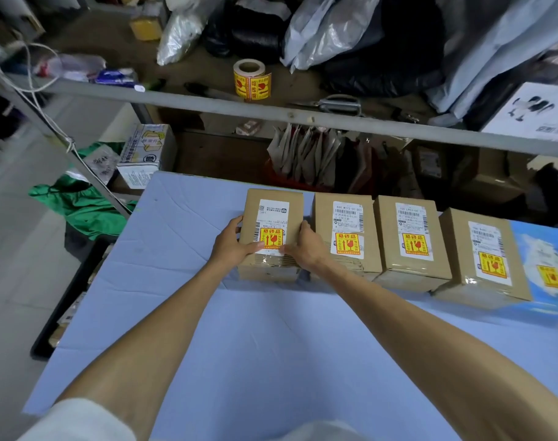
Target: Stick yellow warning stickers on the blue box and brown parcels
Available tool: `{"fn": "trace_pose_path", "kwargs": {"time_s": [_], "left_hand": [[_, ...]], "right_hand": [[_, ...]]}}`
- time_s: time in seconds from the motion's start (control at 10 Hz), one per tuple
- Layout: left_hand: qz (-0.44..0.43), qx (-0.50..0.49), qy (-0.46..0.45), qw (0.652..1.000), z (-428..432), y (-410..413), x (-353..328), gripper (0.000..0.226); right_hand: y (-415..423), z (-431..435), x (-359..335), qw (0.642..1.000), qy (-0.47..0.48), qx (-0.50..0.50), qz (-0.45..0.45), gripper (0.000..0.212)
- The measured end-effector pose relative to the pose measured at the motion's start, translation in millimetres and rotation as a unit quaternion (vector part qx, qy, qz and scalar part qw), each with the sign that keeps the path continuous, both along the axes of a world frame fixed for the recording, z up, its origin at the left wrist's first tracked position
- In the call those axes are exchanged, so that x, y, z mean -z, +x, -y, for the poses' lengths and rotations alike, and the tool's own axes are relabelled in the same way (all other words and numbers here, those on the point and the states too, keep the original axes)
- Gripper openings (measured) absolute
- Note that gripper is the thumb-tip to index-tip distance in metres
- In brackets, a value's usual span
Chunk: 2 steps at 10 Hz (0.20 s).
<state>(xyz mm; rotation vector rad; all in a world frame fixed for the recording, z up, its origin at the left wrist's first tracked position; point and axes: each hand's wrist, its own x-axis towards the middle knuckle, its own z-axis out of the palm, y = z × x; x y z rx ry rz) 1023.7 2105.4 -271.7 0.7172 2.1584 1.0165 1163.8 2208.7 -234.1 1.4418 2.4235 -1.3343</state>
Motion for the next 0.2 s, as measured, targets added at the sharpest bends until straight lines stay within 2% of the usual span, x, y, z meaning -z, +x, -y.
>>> {"fn": "trace_pose_path", "kwargs": {"time_s": [0.2], "left_hand": [[-0.199, 0.057, -0.063, 0.976, -12, 20, -29, 0.076]], "right_hand": [[23, -12, -32, 0.998, 0.040, -0.054, -0.018, 0.027]]}}
